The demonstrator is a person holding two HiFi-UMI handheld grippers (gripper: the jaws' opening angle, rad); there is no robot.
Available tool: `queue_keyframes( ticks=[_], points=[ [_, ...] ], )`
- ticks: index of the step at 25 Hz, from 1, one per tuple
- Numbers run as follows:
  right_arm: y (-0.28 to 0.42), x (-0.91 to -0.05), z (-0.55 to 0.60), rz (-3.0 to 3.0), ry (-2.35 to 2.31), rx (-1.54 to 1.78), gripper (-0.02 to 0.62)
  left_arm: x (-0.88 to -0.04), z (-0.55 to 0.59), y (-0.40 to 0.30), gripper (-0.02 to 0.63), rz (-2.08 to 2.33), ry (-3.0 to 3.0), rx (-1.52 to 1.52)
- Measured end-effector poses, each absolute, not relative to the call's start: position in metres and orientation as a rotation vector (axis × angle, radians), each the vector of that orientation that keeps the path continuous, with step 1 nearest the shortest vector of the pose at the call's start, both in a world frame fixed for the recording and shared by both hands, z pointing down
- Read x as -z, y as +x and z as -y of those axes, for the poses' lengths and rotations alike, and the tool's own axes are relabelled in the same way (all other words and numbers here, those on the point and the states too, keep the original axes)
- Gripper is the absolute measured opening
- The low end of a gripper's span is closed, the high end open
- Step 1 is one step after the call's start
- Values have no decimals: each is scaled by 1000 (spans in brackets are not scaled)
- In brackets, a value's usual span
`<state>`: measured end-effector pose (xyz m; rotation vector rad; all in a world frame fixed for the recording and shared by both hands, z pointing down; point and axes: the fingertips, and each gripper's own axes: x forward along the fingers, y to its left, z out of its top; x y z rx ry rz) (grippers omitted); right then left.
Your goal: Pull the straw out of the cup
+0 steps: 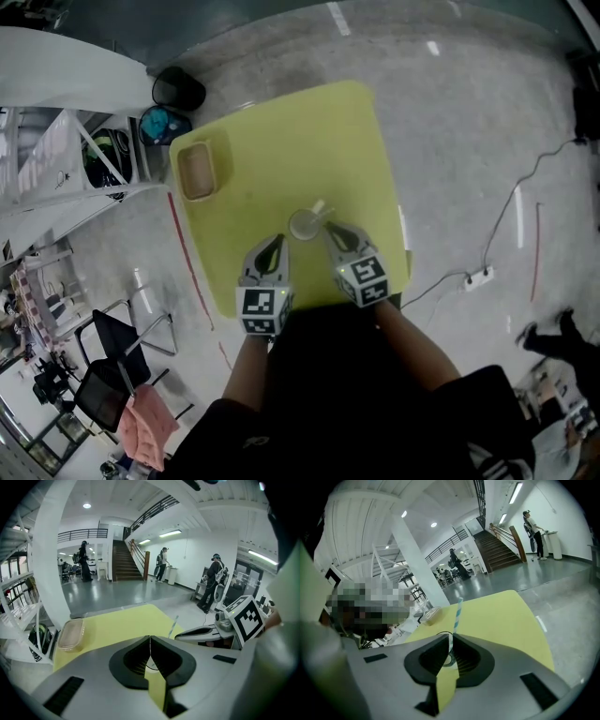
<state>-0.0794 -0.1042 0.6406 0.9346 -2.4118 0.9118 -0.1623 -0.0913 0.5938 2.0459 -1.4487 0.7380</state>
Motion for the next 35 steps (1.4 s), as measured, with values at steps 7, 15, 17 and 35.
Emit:
queue_keyframes(
  ticks=[7, 15, 17, 35],
  points=[
    [-82, -648, 107, 2405, 940, -907, 89, -601, 88, -168, 44, 1431, 2039, -743],
    [-88, -657, 114, 2397, 947, -940, 95, -603, 94, -170, 44, 1435, 2039, -749],
    [-88, -660, 116, 2393, 949, -939, 97, -603, 94, -169, 44, 1440, 2039, -750],
    [-113, -669, 125, 2348, 920, -863, 44, -610, 78, -185, 44, 1480, 1963, -706]
  ],
)
